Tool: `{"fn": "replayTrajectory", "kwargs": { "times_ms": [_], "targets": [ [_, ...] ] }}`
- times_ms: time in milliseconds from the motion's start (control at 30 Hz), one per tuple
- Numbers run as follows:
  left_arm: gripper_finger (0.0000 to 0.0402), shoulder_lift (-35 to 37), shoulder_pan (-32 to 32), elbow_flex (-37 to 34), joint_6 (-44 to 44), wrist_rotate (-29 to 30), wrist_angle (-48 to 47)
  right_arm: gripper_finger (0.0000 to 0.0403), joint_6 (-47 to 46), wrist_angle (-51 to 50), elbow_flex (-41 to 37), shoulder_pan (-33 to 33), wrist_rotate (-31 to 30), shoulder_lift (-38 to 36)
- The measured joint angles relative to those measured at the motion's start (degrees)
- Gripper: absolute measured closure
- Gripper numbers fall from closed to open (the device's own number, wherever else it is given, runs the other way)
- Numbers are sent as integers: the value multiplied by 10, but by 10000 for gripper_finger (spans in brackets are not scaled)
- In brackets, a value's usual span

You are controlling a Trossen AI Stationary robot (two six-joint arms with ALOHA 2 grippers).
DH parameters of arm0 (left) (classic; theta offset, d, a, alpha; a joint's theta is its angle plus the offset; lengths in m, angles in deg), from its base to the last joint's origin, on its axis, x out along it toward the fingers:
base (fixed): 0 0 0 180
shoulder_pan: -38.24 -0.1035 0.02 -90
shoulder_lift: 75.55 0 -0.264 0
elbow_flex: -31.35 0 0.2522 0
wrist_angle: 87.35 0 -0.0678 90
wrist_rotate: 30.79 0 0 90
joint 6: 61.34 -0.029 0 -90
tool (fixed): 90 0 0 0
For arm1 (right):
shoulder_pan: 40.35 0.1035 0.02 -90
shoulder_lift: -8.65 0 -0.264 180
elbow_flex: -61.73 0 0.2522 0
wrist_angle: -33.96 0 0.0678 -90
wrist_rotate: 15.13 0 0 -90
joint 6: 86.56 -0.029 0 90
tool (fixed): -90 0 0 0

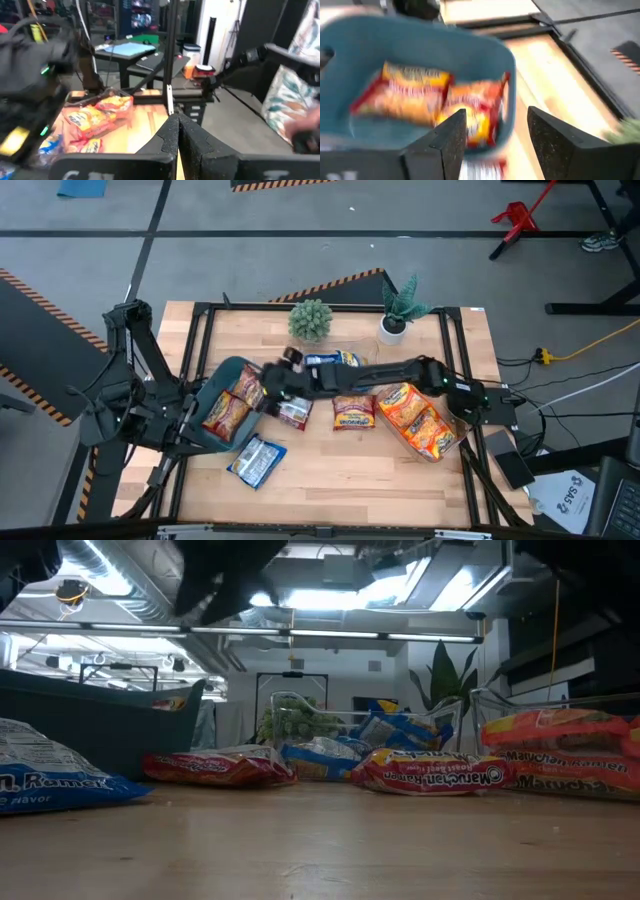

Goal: Sort Maruchan noodles
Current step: Put the left red noodle pack into the blue bin

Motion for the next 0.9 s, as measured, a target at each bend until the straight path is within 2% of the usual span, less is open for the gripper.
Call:
{"fn": "replayTrajectory", "kwargs": {
  "times_ms": [200, 333, 467, 633, 767, 900],
  "targets": [
    [401, -15, 0, 0, 36, -2, -31, 210, -27, -219, -2, 73, -57, -18],
    [401, -29, 0, 0, 38, -2, -32, 210, -23, -247, -60, 127, -83, -8],
    [401, -39, -1, 0, 37, -3, -34, 210, 27, -138, -149, 151, -105, -5],
    [401, -43, -7, 0, 39, -2, -35, 210, 82, -8, -230, 155, -103, -5],
    [401, -42, -7, 0, 41, -2, -36, 210, 107, 18, -252, 141, -70, -6],
    [401, -42, -7, 0, 41, -2, -37, 210, 126, 13, -265, 132, -111, -1]
  ]
}}
